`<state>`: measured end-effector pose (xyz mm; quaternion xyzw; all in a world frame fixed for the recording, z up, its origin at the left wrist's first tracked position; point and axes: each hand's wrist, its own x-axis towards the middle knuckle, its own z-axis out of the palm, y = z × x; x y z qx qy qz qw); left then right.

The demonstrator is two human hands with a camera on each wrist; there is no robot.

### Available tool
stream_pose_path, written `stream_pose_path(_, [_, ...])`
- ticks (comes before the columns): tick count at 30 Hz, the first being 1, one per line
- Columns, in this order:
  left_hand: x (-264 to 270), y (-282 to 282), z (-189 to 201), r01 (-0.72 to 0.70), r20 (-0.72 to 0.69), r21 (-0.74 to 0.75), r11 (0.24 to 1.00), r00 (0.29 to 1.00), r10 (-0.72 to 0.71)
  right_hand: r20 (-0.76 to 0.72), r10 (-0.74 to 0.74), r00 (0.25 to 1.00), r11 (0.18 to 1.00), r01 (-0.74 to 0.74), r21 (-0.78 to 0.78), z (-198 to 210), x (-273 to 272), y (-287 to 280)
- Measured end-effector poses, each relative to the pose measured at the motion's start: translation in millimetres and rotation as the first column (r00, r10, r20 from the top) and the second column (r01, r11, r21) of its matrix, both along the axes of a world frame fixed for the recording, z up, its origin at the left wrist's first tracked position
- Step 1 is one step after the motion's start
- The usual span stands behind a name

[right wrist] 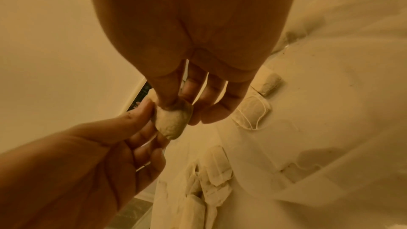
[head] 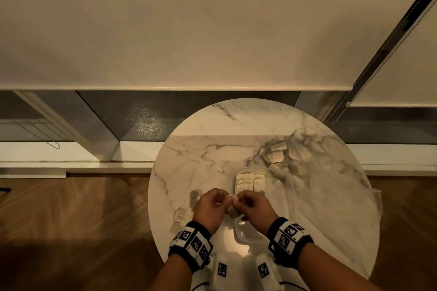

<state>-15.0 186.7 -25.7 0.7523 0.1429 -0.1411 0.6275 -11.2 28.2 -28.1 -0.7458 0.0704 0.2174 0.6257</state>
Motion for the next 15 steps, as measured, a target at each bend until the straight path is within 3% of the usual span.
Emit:
stream_pose_path(6, [5.3,-14.9,-4.0,-0.034,-0.014,0.006,0.999,0.999,0.034,-0.032,-0.090,0.995,0.994,0.091,0.060,-2.0,6.3,-16.9])
stream_pose_path(15, [8.6,-31.6,-10.4,-0.028,0.023,0.157,0.987,0.999,0.024,0.101,-0.208,0.973,0.978,0.207,0.027,-7.3,6.0,-38.7])
